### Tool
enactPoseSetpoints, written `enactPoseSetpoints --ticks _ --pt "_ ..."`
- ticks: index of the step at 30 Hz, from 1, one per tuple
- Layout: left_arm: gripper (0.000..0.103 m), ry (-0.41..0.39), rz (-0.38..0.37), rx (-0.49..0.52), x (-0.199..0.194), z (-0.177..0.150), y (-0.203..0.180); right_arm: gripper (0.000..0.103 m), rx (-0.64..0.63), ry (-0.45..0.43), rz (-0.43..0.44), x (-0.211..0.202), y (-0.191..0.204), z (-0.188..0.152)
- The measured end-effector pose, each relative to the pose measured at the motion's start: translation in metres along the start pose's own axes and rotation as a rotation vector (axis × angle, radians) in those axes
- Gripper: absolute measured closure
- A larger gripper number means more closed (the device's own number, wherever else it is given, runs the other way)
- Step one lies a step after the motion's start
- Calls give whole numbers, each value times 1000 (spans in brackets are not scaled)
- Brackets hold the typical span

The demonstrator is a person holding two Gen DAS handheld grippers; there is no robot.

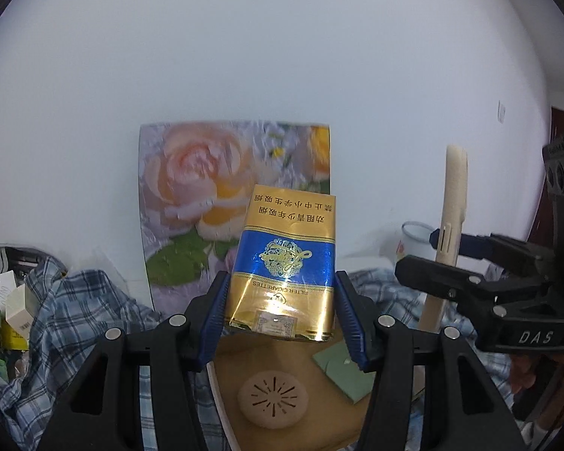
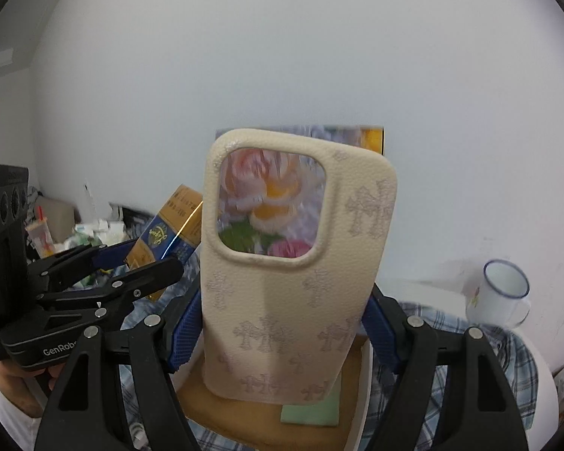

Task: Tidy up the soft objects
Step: 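Lift the pack and phone case and carry both over the box, then lower and release the gold pack with the left tool while the right tool releases the phone case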

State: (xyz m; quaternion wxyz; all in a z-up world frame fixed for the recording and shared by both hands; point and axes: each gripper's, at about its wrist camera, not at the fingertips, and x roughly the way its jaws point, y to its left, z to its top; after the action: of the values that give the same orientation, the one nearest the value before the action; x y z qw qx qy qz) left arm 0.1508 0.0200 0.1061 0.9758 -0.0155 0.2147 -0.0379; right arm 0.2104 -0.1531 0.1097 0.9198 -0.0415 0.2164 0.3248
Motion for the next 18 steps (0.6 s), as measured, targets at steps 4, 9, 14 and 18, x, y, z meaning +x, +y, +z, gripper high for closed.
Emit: enactPoseSetpoints --ticks 4,9,14,18 --pt "46 43 -7 -8 18 -12 3 29 7 51 -21 17 -8 -11" --pt "46 90 -3 -17 35 -25 5 29 30 112 -42 34 -23 -25" --pt "46 128 2 -17 48 -36 5 29 24 188 -47 57 -28 -40" --pt "46 157 8 -9 55 -44 5 29 13 260 -63 77 -28 -56"
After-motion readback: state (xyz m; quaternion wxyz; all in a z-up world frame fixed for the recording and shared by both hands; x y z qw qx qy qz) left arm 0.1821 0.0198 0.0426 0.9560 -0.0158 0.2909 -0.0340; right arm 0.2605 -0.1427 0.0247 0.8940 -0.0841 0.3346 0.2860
